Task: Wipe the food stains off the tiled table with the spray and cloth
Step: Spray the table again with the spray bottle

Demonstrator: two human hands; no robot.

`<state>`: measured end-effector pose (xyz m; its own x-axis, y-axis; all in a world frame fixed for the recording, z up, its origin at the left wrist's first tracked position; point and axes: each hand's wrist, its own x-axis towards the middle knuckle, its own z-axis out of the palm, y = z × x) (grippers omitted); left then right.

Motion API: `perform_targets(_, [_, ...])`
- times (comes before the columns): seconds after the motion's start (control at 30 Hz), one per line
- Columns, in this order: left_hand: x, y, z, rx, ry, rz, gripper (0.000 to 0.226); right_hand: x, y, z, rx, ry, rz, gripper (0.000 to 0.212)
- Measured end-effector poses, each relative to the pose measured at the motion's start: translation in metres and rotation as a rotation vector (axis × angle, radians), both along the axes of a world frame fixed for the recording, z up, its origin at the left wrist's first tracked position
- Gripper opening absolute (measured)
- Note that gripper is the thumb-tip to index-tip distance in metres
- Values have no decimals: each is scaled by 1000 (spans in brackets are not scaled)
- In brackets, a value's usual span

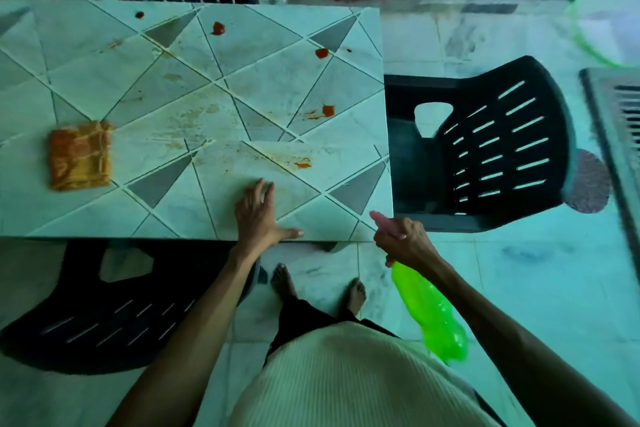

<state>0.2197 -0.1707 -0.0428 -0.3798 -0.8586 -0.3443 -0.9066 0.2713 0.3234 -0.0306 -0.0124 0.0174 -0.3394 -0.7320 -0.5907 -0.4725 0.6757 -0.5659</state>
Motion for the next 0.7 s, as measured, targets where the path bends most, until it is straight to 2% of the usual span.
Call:
perform_targets(0.1, [-19, 8, 3, 24, -26, -35, 136, -18, 13, -1, -2, -110, -99, 38])
perform_targets(0.13, [-25, 11, 3, 28, -37, -37, 137, -23, 18, -2, 14, -123, -115, 35])
perform_targets(0.2, [-32, 14, 2, 34, -51, -26, 138, -34, 27, -9, 47, -84, -121, 28])
perform_targets(0.27, [-35, 15, 1, 28, -66, -18, 139, -42, 33, -13, 56, -47, -122, 35])
perform_targets(0.5, [-30, 13, -1, 43, -131, -71, 145, -53, 13, 9, -129, -80, -267, 39])
perform_targets(0.6, [-30, 13, -4, 62, -163, -88, 149, -55, 9, 11, -167, -153, -252, 28])
perform_targets(0.7, [-27, 11, -5, 88, -191, -120, 152, -51, 7, 12, -166, -281, -144, 32])
